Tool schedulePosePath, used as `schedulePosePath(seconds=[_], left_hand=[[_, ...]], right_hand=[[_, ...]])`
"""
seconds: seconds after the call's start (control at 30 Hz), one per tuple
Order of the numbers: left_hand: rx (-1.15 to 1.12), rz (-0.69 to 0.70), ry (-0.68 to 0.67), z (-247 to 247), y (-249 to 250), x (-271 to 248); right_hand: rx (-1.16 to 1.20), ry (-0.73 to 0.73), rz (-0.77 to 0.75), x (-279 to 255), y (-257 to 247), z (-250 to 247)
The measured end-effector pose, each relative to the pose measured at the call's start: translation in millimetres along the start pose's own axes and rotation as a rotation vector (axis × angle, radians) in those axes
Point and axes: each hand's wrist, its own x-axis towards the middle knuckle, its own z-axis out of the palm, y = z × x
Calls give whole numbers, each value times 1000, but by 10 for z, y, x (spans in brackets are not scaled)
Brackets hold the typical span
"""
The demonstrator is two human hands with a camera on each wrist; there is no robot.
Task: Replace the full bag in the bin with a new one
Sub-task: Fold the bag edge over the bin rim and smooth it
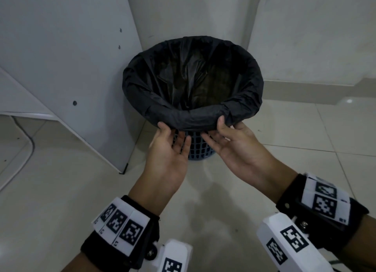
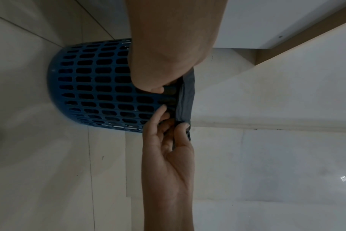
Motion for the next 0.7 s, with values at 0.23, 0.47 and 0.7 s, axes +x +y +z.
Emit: schedulePosePath(seconds=[0.23, 0.47, 0.7], left_hand=[[3, -8, -31, -5, 10, 59], [-9, -6, 1, -26, -13, 134], [-45, 13, -38, -28, 2, 162]], right_hand=[[9, 40, 10, 52, -11, -67], [17, 104, -23, 104, -7, -49], [1, 185, -12, 125, -21, -1]])
